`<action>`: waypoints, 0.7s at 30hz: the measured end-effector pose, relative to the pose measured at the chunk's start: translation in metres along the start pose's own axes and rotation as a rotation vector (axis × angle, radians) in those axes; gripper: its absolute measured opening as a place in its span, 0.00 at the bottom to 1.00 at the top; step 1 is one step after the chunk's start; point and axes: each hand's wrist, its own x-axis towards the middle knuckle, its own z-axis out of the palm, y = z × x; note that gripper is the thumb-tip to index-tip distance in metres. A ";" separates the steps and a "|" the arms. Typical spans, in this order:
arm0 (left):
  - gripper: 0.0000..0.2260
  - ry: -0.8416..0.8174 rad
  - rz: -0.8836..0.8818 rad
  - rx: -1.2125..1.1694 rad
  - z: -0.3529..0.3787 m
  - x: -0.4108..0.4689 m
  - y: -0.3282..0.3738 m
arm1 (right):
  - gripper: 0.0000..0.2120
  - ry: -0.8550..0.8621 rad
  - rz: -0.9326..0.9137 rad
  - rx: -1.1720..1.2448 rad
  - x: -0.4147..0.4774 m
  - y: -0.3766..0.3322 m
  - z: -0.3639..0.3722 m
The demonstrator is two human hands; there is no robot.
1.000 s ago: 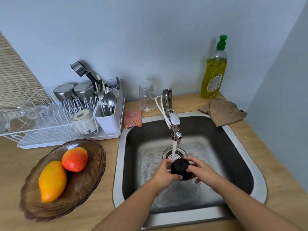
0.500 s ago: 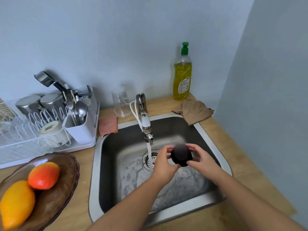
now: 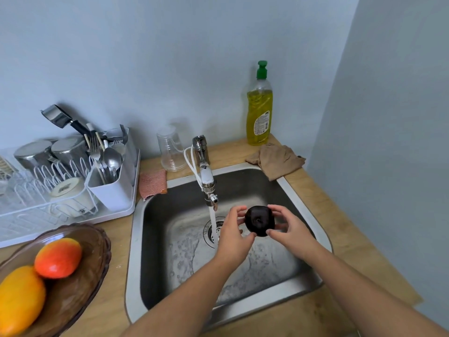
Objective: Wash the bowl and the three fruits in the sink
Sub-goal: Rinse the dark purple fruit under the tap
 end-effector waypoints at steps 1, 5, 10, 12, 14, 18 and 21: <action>0.25 -0.009 -0.007 -0.005 -0.001 -0.001 0.000 | 0.26 0.004 0.016 0.008 0.000 0.000 0.000; 0.23 -0.030 -0.015 0.002 -0.005 -0.002 0.001 | 0.24 0.021 0.052 0.008 -0.001 0.000 0.001; 0.23 -0.014 0.001 -0.009 -0.004 -0.006 0.001 | 0.24 0.045 0.040 0.017 -0.004 -0.002 0.005; 0.24 -0.021 0.020 -0.004 -0.004 -0.008 0.001 | 0.24 0.045 0.046 0.032 -0.007 -0.001 0.005; 0.23 -0.036 0.027 0.003 -0.003 -0.011 -0.001 | 0.24 0.036 0.061 0.038 -0.010 0.000 0.004; 0.20 -0.053 0.017 0.046 -0.007 -0.020 -0.004 | 0.21 -0.026 0.091 0.006 -0.015 0.000 0.005; 0.21 -0.067 -0.007 0.080 -0.022 -0.030 -0.009 | 0.17 -0.124 0.125 0.015 -0.018 -0.004 0.012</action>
